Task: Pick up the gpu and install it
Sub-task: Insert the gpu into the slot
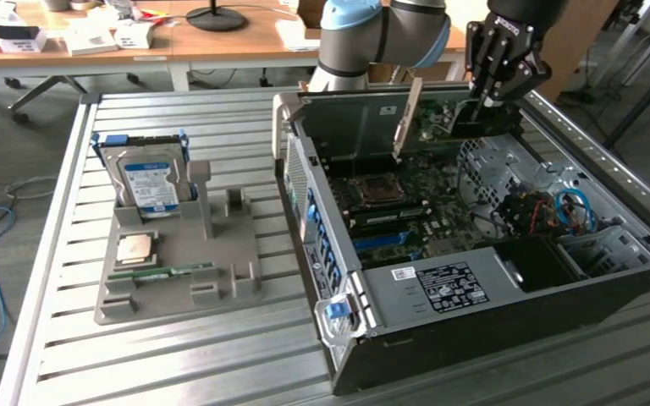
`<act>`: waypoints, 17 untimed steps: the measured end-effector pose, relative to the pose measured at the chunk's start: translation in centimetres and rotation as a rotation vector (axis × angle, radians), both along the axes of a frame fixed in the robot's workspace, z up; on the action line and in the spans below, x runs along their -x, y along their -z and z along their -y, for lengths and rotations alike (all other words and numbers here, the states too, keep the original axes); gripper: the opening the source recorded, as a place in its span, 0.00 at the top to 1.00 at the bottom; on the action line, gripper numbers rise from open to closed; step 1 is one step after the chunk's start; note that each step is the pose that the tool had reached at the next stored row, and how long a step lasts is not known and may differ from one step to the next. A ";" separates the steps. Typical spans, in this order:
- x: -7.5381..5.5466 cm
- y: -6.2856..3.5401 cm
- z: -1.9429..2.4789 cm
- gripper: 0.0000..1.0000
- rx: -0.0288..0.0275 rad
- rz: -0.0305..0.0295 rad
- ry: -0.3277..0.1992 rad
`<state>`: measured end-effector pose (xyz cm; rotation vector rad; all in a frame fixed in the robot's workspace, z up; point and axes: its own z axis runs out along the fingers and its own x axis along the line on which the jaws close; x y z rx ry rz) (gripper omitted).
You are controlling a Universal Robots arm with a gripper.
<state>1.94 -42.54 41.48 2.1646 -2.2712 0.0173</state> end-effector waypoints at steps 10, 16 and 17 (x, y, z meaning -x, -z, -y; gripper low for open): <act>0.7 0.04 -0.06 0.74 0.0005 0.0001 0.000; 0.7 0.60 -0.06 0.74 0.0005 0.0001 0.000; 0.7 0.72 -0.06 0.74 0.0005 0.0000 0.000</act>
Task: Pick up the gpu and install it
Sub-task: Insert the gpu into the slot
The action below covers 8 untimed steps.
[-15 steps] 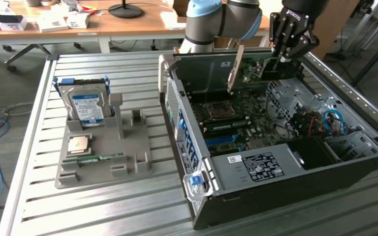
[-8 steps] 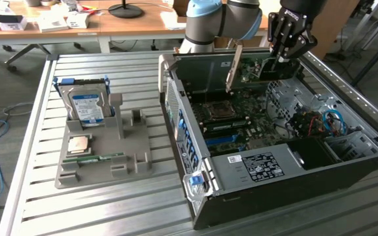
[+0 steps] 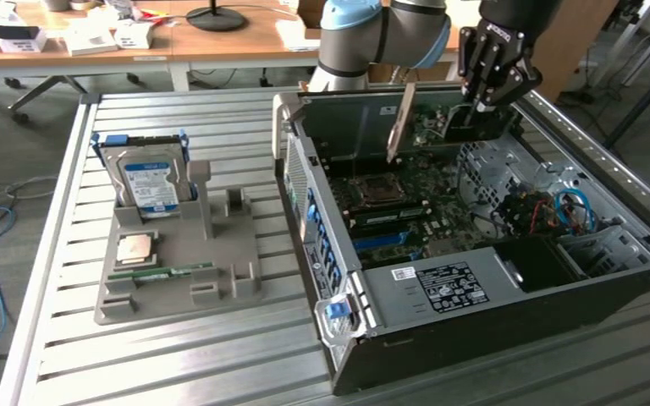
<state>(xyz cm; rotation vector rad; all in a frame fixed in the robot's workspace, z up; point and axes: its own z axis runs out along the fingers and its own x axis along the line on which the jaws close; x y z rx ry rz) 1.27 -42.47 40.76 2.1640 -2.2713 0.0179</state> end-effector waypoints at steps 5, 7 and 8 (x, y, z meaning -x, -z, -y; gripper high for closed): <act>0.0 0.55 0.00 0.74 0.0001 0.0000 0.000; 0.0 0.74 0.00 0.74 0.0001 0.0000 0.000; 0.0 0.82 0.00 0.74 0.0002 0.0001 0.000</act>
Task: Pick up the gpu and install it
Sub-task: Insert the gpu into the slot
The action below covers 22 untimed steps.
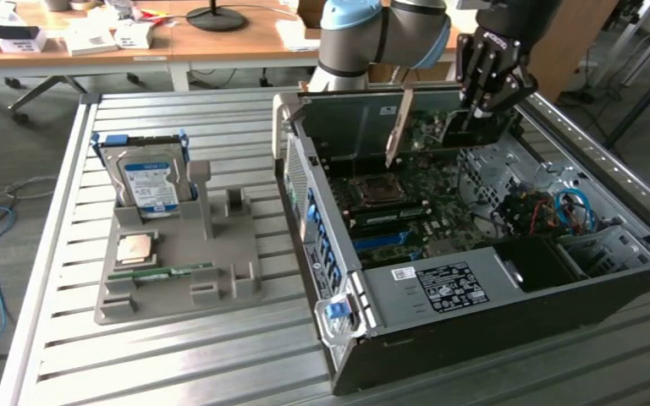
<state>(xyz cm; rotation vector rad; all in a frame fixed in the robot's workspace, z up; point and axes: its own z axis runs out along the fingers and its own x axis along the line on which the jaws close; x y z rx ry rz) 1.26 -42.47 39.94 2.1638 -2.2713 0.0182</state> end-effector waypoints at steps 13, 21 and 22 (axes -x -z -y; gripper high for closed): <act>0.0 0.85 0.00 0.74 0.0011 0.0000 0.000; 0.0 1.20 0.00 0.74 0.0011 0.0000 0.000; 0.0 1.22 0.00 0.74 0.0011 0.0000 0.000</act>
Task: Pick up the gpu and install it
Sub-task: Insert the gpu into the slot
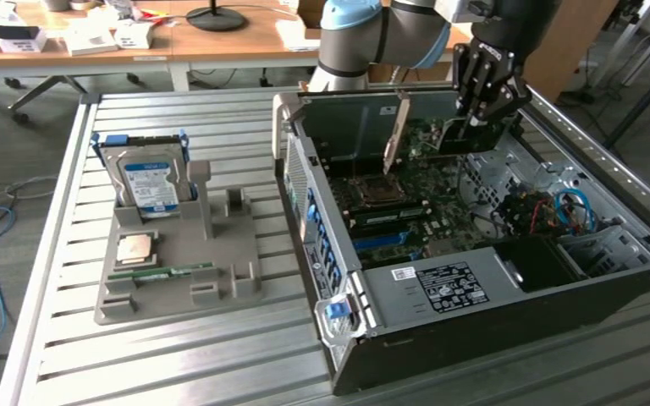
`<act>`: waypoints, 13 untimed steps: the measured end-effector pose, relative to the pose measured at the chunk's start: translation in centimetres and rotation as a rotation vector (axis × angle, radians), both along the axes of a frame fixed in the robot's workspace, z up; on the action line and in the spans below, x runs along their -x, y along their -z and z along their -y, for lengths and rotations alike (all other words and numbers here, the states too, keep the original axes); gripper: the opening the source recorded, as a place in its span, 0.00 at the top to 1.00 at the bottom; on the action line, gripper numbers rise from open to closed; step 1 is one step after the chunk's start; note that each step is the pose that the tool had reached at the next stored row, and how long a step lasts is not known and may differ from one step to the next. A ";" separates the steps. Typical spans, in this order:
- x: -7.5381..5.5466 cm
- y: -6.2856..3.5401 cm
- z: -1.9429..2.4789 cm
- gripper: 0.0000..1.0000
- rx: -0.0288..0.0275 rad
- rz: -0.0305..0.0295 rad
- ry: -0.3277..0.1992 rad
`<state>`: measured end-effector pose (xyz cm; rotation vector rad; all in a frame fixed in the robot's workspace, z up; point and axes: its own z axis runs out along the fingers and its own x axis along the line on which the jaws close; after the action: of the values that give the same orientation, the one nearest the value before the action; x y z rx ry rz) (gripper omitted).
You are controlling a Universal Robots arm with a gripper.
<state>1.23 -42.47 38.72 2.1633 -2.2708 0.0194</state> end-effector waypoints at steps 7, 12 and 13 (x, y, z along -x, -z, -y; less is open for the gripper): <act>0.2 0.12 -0.04 0.74 -0.0001 0.0000 0.000; 0.5 0.16 -0.08 0.74 0.0001 0.0000 0.000; 0.5 0.16 -0.08 0.74 0.0001 0.0000 0.000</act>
<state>0.76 -42.40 38.57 2.1635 -2.2705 0.0195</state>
